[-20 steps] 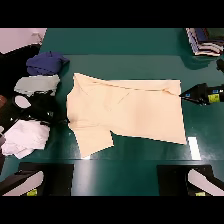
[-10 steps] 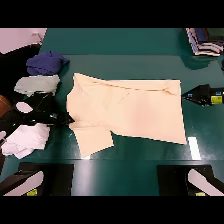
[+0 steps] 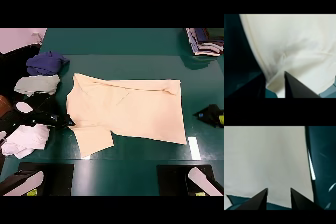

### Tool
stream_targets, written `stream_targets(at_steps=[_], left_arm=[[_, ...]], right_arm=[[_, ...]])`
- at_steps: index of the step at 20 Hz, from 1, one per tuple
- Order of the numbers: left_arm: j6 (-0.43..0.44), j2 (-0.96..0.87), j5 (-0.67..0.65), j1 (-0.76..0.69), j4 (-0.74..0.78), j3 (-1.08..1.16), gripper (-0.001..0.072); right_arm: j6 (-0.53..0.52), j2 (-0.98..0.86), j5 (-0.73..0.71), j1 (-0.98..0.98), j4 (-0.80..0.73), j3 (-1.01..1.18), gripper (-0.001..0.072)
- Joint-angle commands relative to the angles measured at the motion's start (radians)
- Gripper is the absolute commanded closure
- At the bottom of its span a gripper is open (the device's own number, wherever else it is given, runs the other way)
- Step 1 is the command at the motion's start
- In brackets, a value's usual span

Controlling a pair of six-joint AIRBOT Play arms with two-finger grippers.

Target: Fold the shirts.

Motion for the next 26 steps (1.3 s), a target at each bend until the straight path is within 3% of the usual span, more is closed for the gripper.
stream_targets(at_steps=[1,6,8,10,14,16,21,22,26], left_arm=[[0.011,0.001,0.042,0.0,-0.003,0.001,0.0672],[0.01,0.003,0.049,0.0,0.023,0.034,0.0681],[0.0,0.03,0.024,0.001,0.063,0.09,0.0681],[0.0,0.055,-0.005,0.0,0.082,0.15,0.0681],[-0.001,0.061,-0.029,0.0,0.081,0.204,0.0681],[-0.001,0.061,-0.029,0.0,0.081,0.203,0.0681],[-0.001,0.061,-0.031,0.0,0.081,0.203,0.068],[-0.001,0.061,-0.031,0.0,0.081,0.203,0.0681],[-0.007,0.062,-0.049,0.001,0.082,0.217,0.0681]], right_arm=[[-0.007,0.031,-0.026,-0.085,-0.039,-0.108,0.0376],[-0.009,0.063,-0.039,-0.093,-0.074,-0.135,0.0352],[-0.007,0.029,0.007,-0.097,-0.189,-0.135,0.0206],[0.006,-0.024,0.028,-0.096,-0.243,-0.137,0.0206],[0.014,-0.143,0.04,-0.08,-0.183,-0.137,0.0216],[0.014,-0.178,0.042,-0.003,-0.188,-0.144,0.0264],[0.038,-0.18,-0.034,0.224,-0.187,-0.264,0.0264],[0.038,-0.18,-0.053,0.257,-0.187,-0.274,0.0276],[0.038,-0.117,-0.121,0.337,-0.187,-0.254,0.0677]])
